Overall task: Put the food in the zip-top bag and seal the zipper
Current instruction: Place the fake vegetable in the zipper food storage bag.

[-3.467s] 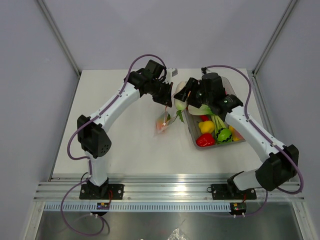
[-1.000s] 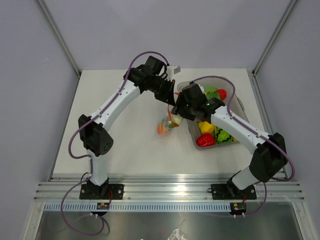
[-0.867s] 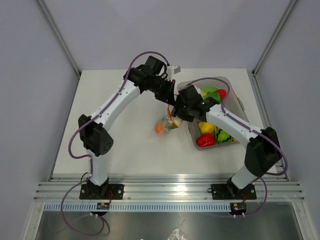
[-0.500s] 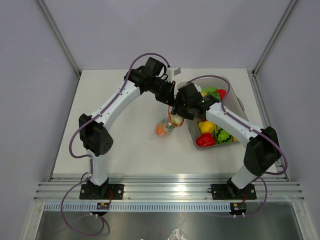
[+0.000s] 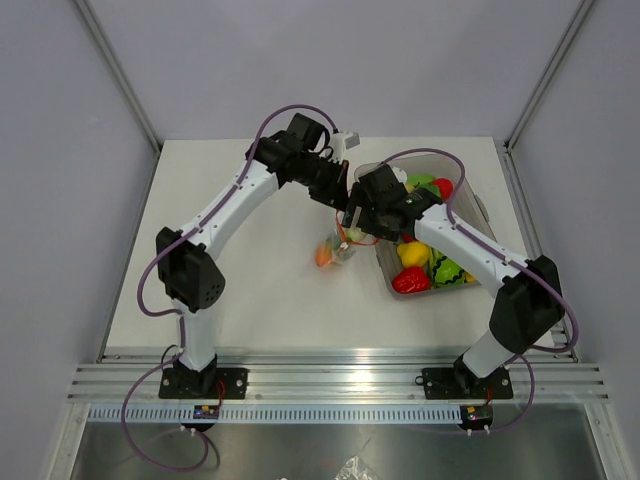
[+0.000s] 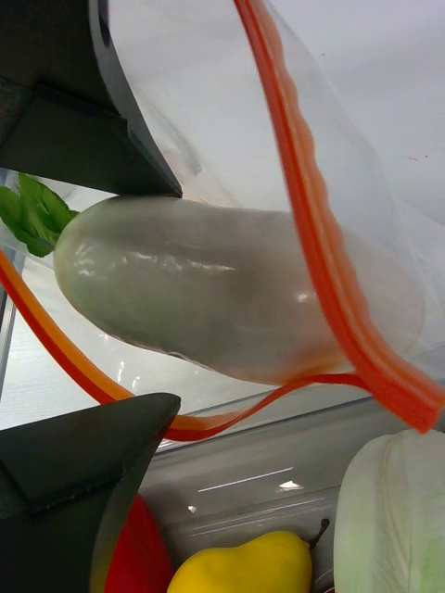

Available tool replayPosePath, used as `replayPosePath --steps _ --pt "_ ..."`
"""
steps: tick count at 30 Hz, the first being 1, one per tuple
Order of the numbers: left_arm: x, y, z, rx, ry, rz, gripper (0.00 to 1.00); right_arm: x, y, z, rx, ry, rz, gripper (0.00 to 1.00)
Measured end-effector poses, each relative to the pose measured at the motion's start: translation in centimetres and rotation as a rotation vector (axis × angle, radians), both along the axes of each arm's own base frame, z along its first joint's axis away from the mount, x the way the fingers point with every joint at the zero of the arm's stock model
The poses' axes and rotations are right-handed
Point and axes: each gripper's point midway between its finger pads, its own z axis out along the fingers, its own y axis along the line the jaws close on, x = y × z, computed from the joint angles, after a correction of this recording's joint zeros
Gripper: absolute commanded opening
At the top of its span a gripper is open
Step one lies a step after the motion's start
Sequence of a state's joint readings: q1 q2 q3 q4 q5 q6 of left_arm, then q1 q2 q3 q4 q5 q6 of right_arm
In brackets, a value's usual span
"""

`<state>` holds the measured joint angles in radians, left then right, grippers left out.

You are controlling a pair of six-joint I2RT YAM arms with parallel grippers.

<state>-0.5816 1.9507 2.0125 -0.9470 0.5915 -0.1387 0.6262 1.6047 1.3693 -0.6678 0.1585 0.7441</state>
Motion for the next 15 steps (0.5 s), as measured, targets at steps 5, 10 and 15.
replayPosePath --steps 5,10,15 --pt "-0.4 -0.2 -0.2 -0.012 0.018 -0.013 0.0 -0.6 -0.7 1.6 0.004 -0.026 -0.003 0.9" --pt "-0.9 -0.5 0.5 -0.036 0.016 -0.031 0.0 -1.1 -1.5 4.1 0.022 -0.084 -0.013 0.9" --pt "-0.6 -0.4 0.3 -0.031 0.01 -0.024 0.0 -1.3 -1.9 5.4 0.035 -0.118 -0.016 0.91"
